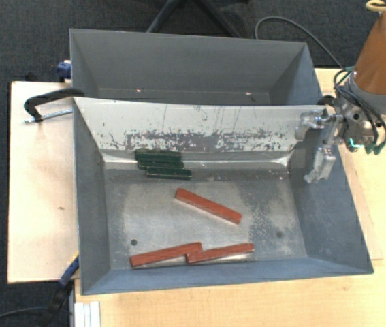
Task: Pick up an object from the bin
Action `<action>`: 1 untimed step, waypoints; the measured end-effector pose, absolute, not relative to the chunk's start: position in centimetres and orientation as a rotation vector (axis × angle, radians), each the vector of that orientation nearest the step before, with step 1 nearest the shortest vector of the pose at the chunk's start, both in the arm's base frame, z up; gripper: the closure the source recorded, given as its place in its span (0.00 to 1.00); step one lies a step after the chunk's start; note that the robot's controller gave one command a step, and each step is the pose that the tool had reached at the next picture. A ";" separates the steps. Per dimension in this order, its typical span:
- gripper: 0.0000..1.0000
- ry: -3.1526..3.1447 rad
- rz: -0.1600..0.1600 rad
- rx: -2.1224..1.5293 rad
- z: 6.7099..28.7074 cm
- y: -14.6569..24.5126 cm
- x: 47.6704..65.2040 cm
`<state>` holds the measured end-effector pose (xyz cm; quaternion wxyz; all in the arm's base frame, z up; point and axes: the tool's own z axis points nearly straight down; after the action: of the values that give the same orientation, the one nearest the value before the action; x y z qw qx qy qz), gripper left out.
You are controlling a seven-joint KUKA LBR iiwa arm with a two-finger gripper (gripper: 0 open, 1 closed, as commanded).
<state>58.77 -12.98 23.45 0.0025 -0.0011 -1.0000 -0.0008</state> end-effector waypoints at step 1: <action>0.00 -3.135 -0.007 0.087 6.7 2.6 58.4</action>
Offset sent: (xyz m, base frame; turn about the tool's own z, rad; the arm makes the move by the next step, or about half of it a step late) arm -0.0027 0.1497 -0.1645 -0.0505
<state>58.39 2.55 6.72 0.0028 0.0277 -0.9996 -0.0022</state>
